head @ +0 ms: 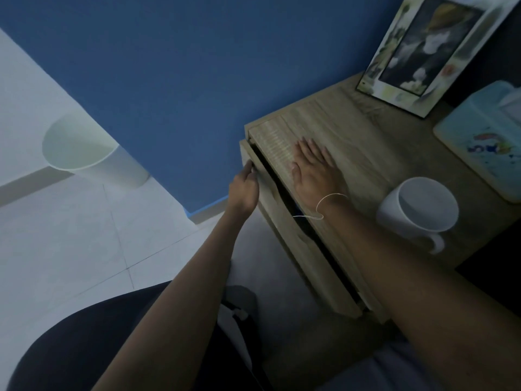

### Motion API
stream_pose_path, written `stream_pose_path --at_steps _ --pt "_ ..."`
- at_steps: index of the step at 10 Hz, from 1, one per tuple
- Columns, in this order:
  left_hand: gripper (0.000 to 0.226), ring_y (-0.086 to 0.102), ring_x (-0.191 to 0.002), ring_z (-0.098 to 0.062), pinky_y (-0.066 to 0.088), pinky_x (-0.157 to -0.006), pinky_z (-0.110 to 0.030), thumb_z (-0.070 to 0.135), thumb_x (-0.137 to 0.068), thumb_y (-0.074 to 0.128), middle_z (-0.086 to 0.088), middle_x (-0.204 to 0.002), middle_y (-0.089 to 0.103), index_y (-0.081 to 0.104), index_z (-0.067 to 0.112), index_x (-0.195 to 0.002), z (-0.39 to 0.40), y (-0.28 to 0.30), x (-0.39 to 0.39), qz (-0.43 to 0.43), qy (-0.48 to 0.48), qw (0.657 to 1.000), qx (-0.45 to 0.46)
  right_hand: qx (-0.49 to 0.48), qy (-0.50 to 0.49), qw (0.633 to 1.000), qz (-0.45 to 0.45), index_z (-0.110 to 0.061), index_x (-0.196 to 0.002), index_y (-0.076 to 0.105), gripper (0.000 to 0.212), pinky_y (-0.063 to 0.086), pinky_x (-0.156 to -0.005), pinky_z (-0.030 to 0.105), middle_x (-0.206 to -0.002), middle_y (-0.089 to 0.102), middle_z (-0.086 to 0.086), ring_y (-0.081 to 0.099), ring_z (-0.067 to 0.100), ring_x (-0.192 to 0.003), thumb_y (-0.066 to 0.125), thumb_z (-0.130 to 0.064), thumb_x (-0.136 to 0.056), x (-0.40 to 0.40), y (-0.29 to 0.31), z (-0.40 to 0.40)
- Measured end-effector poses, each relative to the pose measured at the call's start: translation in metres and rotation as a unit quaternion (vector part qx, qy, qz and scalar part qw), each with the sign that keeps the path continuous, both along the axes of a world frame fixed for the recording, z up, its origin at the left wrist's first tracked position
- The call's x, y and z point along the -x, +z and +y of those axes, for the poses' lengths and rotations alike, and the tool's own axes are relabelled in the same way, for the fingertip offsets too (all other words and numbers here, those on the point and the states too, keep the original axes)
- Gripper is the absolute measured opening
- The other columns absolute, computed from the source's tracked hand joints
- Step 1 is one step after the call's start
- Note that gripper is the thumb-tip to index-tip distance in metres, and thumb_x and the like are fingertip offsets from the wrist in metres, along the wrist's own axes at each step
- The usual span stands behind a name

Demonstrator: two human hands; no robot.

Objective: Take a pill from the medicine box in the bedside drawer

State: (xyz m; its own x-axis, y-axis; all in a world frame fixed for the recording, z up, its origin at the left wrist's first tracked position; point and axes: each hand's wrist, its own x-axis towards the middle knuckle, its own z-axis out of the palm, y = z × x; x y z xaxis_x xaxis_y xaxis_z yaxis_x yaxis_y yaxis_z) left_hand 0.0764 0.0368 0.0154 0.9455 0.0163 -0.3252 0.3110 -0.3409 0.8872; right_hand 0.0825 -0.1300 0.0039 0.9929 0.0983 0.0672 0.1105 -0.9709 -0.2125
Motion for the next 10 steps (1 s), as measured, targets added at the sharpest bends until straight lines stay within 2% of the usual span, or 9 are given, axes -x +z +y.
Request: stream_pose_path --at_steps 2,4,5,6,7,8,9,10 --pt "0.045 0.042 -0.136 -0.023 0.03 -0.117 -0.041 0.015 -0.097 0.028 -0.007 -0.144 0.051 0.051 0.012 -0.136 -0.017 -0.001 -0.007 0.027 0.009 0.999 0.041 0.001 0.0 1.0 0.004 -0.01 -0.15 0.023 0.055 0.008 -0.123 0.041 -0.16 0.022 0.005 0.012 0.018 -0.149 0.019 -0.032 -0.101 0.0 0.001 0.0" --pt "0.046 0.041 -0.137 -0.022 0.029 -0.118 -0.038 0.013 -0.097 0.027 -0.006 -0.144 0.05 0.051 0.013 -0.136 -0.02 -0.006 -0.007 0.015 0.017 0.999 0.049 0.004 -0.002 1.0 0.004 -0.01 -0.15 0.023 0.054 0.008 -0.122 0.041 -0.16 0.023 0.005 0.013 0.019 -0.149 0.021 -0.031 -0.101 -0.001 -0.002 0.0" --pt "0.046 0.037 -0.139 -0.023 0.025 -0.115 -0.031 0.015 -0.098 0.026 -0.008 -0.148 0.045 0.045 0.012 -0.14 -0.021 -0.009 -0.004 -0.008 -0.012 1.0 0.004 0.001 -0.001 1.0 0.0 -0.01 -0.15 0.023 0.055 0.008 -0.122 0.041 -0.16 0.023 0.005 0.013 0.019 -0.149 0.019 -0.032 -0.1 -0.002 -0.004 -0.001" --pt "0.047 0.021 -0.146 -0.024 0.016 -0.118 -0.032 0.021 -0.102 0.026 -0.012 -0.157 0.027 0.026 0.009 -0.148 -0.023 -0.008 0.003 -0.046 -0.064 0.994 -0.081 0.002 -0.001 1.0 0.002 -0.01 -0.15 0.024 0.058 0.01 -0.122 0.042 -0.159 0.025 0.006 0.015 0.019 -0.149 0.016 -0.035 -0.099 -0.002 -0.006 -0.002" --pt "0.053 0.004 -0.15 -0.024 0.002 -0.121 -0.036 0.027 -0.104 0.022 -0.013 -0.161 0.01 0.011 0.005 -0.151 -0.017 -0.002 0.014 -0.098 -0.139 0.966 -0.193 0.012 -0.002 1.0 0.026 -0.01 -0.15 0.022 0.058 0.007 -0.122 0.042 -0.16 0.023 0.006 0.013 0.019 -0.149 0.014 -0.036 -0.1 0.0 -0.006 -0.003" --pt "0.055 0.0 -0.15 -0.023 0.0 -0.123 -0.037 0.03 -0.104 0.02 -0.013 -0.161 0.005 0.008 0.004 -0.15 0.005 0.017 0.032 -0.129 -0.178 0.94 -0.263 0.015 0.004 0.998 0.062 -0.008 -0.151 0.016 0.056 0.002 -0.122 0.042 -0.162 0.015 0.007 0.007 0.019 -0.15 0.014 -0.034 -0.101 0.002 0.001 -0.003" --pt "0.056 0.0 -0.15 -0.025 0.0 -0.123 -0.037 0.03 -0.104 0.02 -0.014 -0.161 0.005 0.007 0.002 -0.15 0.035 0.04 0.044 -0.152 -0.183 0.921 -0.309 0.036 0.008 0.989 0.142 -0.006 -0.151 0.01 0.056 0.004 -0.122 0.044 -0.163 0.007 0.01 0.005 0.023 -0.15 0.017 -0.032 -0.102 -0.004 0.019 -0.003" --pt "0.056 0.001 -0.15 -0.025 0.001 -0.123 -0.037 0.03 -0.104 0.02 -0.014 -0.161 0.005 0.007 0.003 -0.15 0.066 0.068 0.054 -0.136 -0.152 0.913 -0.353 0.057 0.012 0.987 0.151 -0.002 -0.149 0.019 0.054 0.012 -0.118 0.045 -0.16 0.018 0.014 0.014 0.028 -0.148 0.023 -0.028 -0.102 -0.002 0.042 0.008"
